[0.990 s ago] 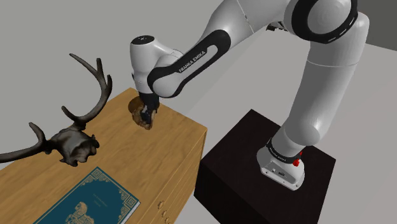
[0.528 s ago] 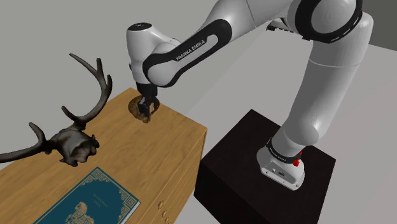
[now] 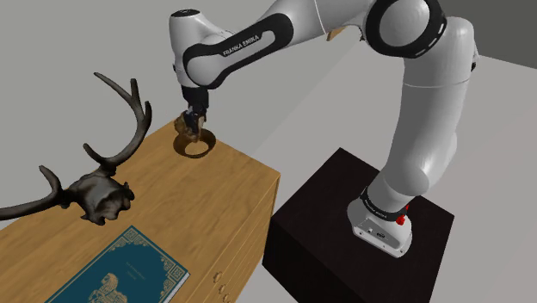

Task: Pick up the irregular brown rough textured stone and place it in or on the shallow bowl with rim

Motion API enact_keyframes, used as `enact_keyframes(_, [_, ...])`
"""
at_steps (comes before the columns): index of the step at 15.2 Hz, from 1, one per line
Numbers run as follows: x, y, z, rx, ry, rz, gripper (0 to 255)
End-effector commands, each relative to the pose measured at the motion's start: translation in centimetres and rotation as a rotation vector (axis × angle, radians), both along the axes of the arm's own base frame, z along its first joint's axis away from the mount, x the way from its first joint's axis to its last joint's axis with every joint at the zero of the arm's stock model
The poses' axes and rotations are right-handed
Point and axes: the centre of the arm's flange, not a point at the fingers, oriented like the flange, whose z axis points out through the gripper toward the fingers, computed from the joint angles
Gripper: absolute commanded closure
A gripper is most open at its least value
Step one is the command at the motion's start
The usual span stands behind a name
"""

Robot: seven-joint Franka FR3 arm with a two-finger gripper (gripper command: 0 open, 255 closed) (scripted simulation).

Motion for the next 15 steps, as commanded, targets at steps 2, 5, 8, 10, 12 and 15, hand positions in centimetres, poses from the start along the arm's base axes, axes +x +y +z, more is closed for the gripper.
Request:
enact_keyframes(2, [3.7,-1.7,0.4,-0.001,-0.001,0.0,255])
enact_keyframes(5, [3.7,-1.7,-1.2,-0.001,-0.001,0.0,255])
enact_keyframes(8, [3.7,-1.7,-2.8,-0.001,-0.001,0.0,255])
enact_keyframes(10, [3.7,-1.7,-3.8,-0.001,-0.001,0.0,255])
enact_keyframes(12, [3.7,-1.7,-4.9,-0.001,-0.001,0.0,255])
enact_keyframes(15, [3.7,-1.7,-6.5,-0.001,-0.001,0.0,255])
